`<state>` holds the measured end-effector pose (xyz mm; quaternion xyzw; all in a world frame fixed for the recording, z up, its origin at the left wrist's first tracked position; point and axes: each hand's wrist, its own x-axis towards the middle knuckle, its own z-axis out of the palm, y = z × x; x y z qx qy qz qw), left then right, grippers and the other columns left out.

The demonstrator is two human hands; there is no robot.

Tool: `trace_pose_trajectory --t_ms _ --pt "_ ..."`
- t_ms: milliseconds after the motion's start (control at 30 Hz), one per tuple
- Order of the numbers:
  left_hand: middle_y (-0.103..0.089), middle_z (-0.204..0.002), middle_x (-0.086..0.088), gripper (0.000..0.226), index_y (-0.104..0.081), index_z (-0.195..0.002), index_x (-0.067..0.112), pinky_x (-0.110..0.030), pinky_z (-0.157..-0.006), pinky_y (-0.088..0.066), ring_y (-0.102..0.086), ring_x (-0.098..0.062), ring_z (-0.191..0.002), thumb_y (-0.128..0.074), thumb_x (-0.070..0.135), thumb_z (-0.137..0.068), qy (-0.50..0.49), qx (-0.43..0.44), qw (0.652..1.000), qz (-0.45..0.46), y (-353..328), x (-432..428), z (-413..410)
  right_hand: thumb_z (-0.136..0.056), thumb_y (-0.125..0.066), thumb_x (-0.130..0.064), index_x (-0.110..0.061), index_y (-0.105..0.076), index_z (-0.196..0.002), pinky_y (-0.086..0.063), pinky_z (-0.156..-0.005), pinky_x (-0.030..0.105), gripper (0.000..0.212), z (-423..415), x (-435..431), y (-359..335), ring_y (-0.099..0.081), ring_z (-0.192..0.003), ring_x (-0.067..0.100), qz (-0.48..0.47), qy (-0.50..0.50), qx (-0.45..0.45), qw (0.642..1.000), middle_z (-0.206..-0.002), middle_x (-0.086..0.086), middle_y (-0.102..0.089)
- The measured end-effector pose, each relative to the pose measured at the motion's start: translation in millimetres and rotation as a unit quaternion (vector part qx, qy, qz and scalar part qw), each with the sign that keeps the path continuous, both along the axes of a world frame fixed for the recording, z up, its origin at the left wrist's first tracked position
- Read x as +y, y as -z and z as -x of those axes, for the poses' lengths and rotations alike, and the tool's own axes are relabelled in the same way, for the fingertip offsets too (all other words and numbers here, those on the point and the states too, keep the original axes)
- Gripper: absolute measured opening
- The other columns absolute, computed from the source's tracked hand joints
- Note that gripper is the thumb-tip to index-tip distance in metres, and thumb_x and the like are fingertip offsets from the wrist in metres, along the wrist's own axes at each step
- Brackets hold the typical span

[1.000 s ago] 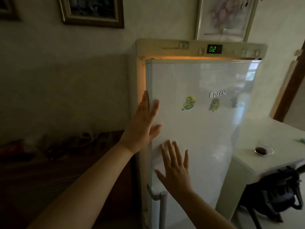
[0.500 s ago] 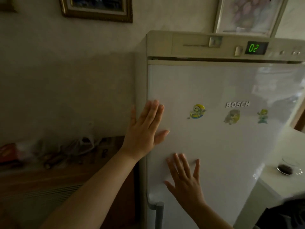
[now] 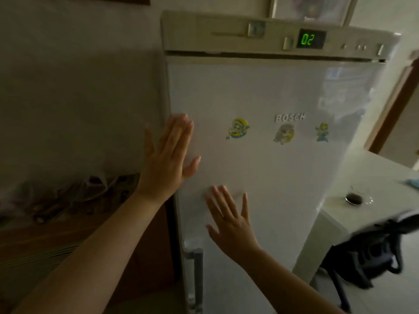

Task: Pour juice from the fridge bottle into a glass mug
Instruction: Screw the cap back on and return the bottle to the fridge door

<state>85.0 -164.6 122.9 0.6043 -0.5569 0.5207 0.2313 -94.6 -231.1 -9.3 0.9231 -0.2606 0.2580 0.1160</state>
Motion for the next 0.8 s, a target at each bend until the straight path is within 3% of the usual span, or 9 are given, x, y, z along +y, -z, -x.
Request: trace_pose_trajectory --t_ms 100,300,500,633,800 --pt "-0.024 -0.152 -0.014 0.065 -0.021 -0.146 0.007 -0.060 -0.111 -0.010 -0.024 -0.030 -0.140 -0.043 0.043 -0.097 0.015 0.023 1.000 -0.008 3 7 10 -0.090 -0.045 -0.046 -0.021 -0.011 -0.149 -0.009 -0.111 0.063 0.073 11 15 -8 0.002 -0.144 0.024 -0.056 0.019 0.003 0.998 -0.157 0.003 -0.004" --pt "-0.026 -0.152 -0.015 0.053 -0.029 -0.144 0.008 -0.043 -0.114 0.010 -0.017 -0.030 -0.142 -0.043 0.030 -0.098 0.105 0.149 0.983 -0.035 18 19 41 -0.092 -0.042 -0.046 -0.020 -0.025 -0.144 -0.008 -0.115 0.054 0.061 54 50 -22 -0.017 -0.143 0.025 -0.111 0.067 -0.041 0.991 -0.154 0.006 -0.025" --pt "-0.035 -0.147 -0.016 0.046 -0.041 -0.136 0.007 -0.056 -0.114 -0.004 -0.019 -0.028 -0.142 -0.040 0.031 -0.097 0.169 0.177 0.967 -0.074 33 17 95 -0.090 -0.042 -0.047 -0.021 -0.035 -0.139 -0.006 -0.115 0.046 0.055 111 74 -33 -0.025 -0.139 0.023 -0.131 0.120 -0.069 0.982 -0.150 0.005 -0.034" --pt "-0.041 -0.143 -0.017 0.043 -0.046 -0.131 0.006 -0.053 -0.115 -0.004 -0.027 -0.028 -0.139 -0.041 0.031 -0.096 0.204 0.191 0.956 -0.083 38 14 150 -0.091 -0.042 -0.047 -0.022 -0.042 -0.133 -0.013 -0.114 0.040 0.049 160 77 -42 -0.033 -0.135 0.021 -0.143 0.141 -0.093 0.975 -0.144 0.003 -0.040" --pt "-0.050 -0.132 -0.016 0.041 -0.049 -0.125 0.005 -0.056 -0.112 -0.017 -0.042 -0.030 -0.127 -0.042 0.030 -0.093 0.280 0.241 0.924 -0.104 52 1 237 -0.092 -0.042 -0.047 -0.024 -0.049 -0.126 -0.022 -0.109 0.035 0.042 241 74 -51 -0.039 -0.128 0.017 -0.165 0.167 -0.112 0.965 -0.135 -0.002 -0.049"
